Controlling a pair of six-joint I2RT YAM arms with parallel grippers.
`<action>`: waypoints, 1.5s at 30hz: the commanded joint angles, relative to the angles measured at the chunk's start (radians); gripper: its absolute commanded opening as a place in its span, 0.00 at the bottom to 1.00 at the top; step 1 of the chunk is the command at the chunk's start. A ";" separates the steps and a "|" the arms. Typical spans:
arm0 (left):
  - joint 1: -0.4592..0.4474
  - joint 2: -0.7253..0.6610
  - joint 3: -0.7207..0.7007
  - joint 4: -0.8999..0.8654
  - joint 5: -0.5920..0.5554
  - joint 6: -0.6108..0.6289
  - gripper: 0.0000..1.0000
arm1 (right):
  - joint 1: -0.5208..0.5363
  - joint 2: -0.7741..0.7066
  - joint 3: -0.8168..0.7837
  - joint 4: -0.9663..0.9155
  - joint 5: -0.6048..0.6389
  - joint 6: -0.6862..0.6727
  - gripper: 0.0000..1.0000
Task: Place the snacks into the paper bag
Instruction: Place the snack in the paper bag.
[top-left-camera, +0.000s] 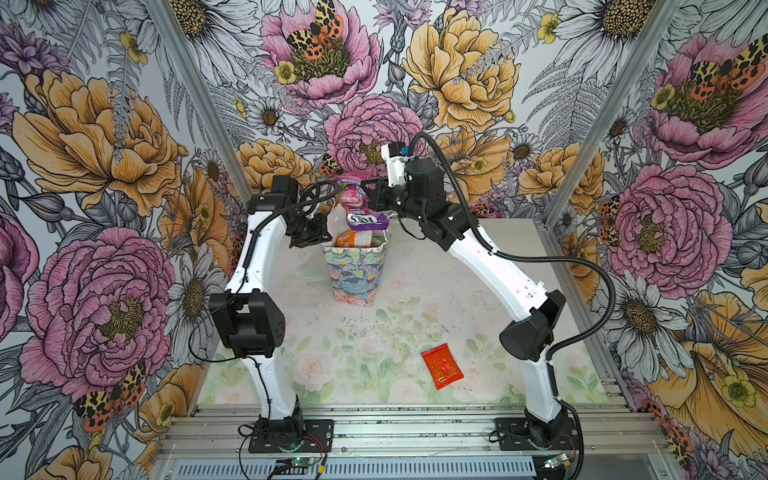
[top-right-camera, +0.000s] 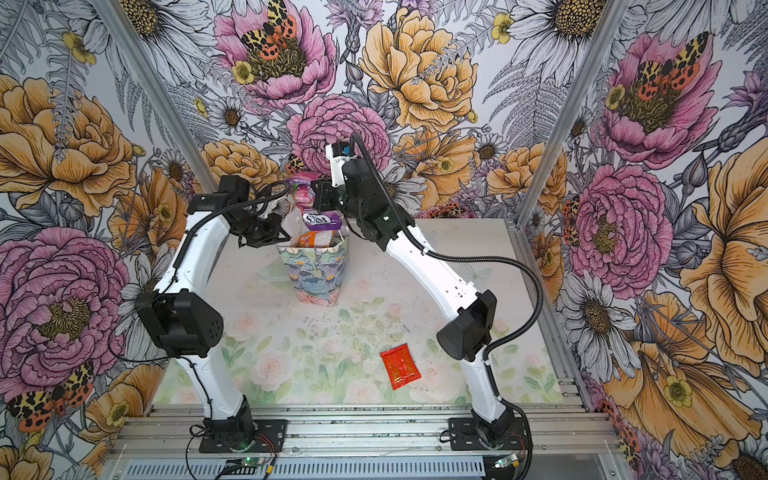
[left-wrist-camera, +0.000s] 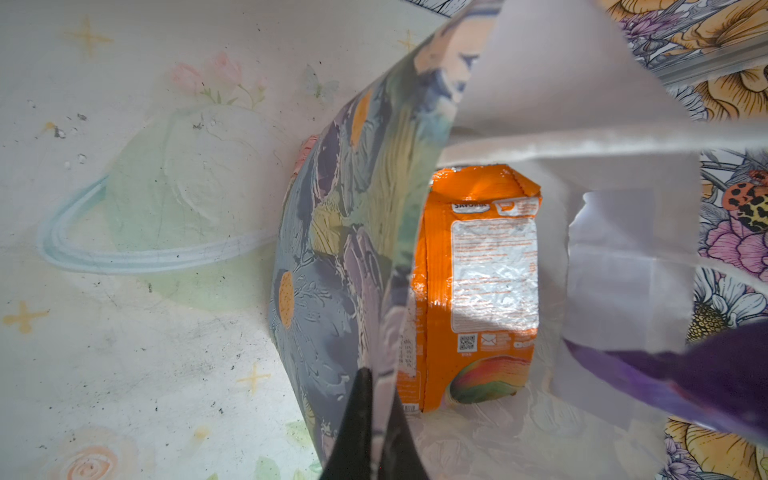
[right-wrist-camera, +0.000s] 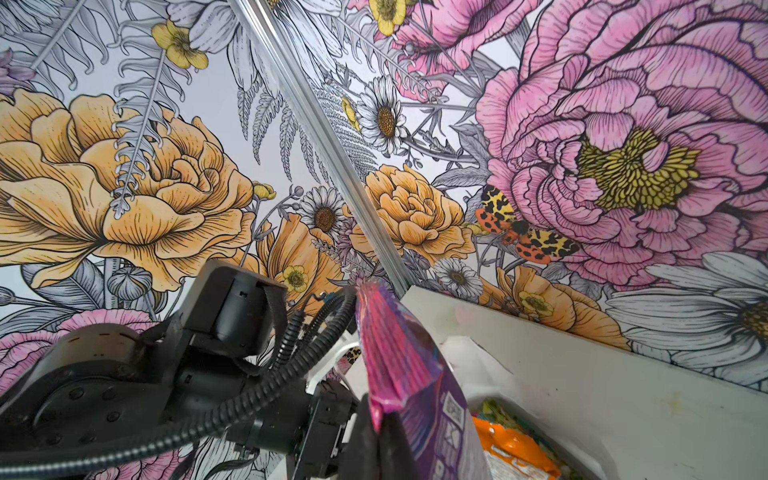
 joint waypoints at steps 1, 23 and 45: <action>0.018 -0.041 -0.004 0.033 0.056 -0.008 0.00 | 0.002 0.018 0.046 0.044 -0.047 0.051 0.00; 0.026 -0.045 -0.004 0.033 0.063 -0.008 0.00 | 0.004 0.005 -0.091 0.087 -0.119 0.171 0.00; 0.026 -0.044 -0.001 0.033 0.067 -0.010 0.00 | -0.011 -0.136 -0.379 0.211 -0.058 0.197 0.00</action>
